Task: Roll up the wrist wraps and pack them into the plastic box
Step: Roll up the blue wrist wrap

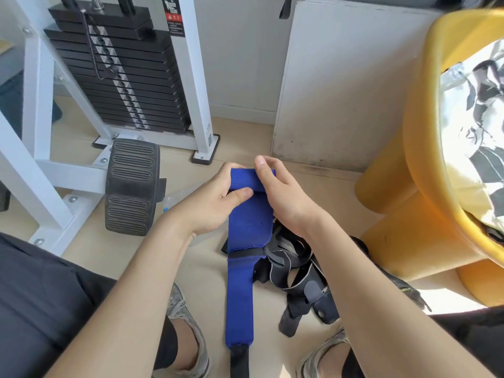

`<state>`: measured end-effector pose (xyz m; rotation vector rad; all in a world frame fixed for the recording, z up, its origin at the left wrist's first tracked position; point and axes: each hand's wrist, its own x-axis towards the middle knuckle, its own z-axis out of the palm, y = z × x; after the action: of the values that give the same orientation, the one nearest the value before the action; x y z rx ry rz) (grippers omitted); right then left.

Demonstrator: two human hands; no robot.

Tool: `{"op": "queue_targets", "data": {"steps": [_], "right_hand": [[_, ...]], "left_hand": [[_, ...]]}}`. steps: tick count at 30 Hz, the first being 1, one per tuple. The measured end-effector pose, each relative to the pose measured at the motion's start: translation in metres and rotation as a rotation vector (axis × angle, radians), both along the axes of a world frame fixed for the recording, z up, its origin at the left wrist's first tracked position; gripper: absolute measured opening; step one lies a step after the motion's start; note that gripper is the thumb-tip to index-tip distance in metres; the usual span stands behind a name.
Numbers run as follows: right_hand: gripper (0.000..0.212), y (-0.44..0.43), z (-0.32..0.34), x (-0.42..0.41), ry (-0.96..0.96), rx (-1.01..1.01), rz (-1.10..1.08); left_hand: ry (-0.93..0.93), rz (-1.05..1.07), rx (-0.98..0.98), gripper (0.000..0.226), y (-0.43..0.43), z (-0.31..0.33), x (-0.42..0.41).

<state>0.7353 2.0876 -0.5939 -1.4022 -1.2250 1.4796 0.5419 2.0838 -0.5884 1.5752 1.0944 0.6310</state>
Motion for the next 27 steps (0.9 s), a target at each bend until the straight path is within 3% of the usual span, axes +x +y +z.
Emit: {"op": "queue_targets", "data": {"steps": [3, 5, 8, 11, 14, 17, 24, 27], "right_hand": [[0.057, 0.004, 0.009, 0.010, -0.284, 0.115, 0.083], [0.052, 0.004, 0.011, 0.017, -0.338, 0.181, 0.153], [0.048, 0.002, 0.005, 0.019, -0.265, 0.314, 0.091], [0.044, 0.001, -0.001, 0.013, -0.166, 0.384, 0.054], [0.040, 0.000, -0.005, 0.013, -0.062, 0.352, 0.067], [0.036, -0.002, -0.007, 0.014, -0.017, 0.317, 0.110], [0.031, -0.001, 0.002, 0.022, 0.061, 0.167, 0.137], [0.045, 0.000, 0.005, 0.027, 0.026, 0.121, 0.134]], "left_hand": [[0.107, 0.016, 0.046, 0.035, 0.000, 0.001, 0.006], [0.189, 0.016, 0.109, 0.032, -0.002, 0.001, 0.010], [0.053, 0.025, 0.080, 0.032, -0.003, 0.003, 0.011], [-0.186, 0.155, -0.144, 0.027, 0.001, 0.010, 0.010], [-0.275, 0.181, -0.311, 0.053, 0.004, 0.008, 0.006], [-0.176, 0.134, -0.271, 0.055, 0.002, 0.003, 0.005], [-0.223, 0.062, -0.092, 0.038, 0.001, 0.000, -0.002], [-0.209, 0.026, -0.052, 0.032, 0.002, 0.001, -0.003]]}}
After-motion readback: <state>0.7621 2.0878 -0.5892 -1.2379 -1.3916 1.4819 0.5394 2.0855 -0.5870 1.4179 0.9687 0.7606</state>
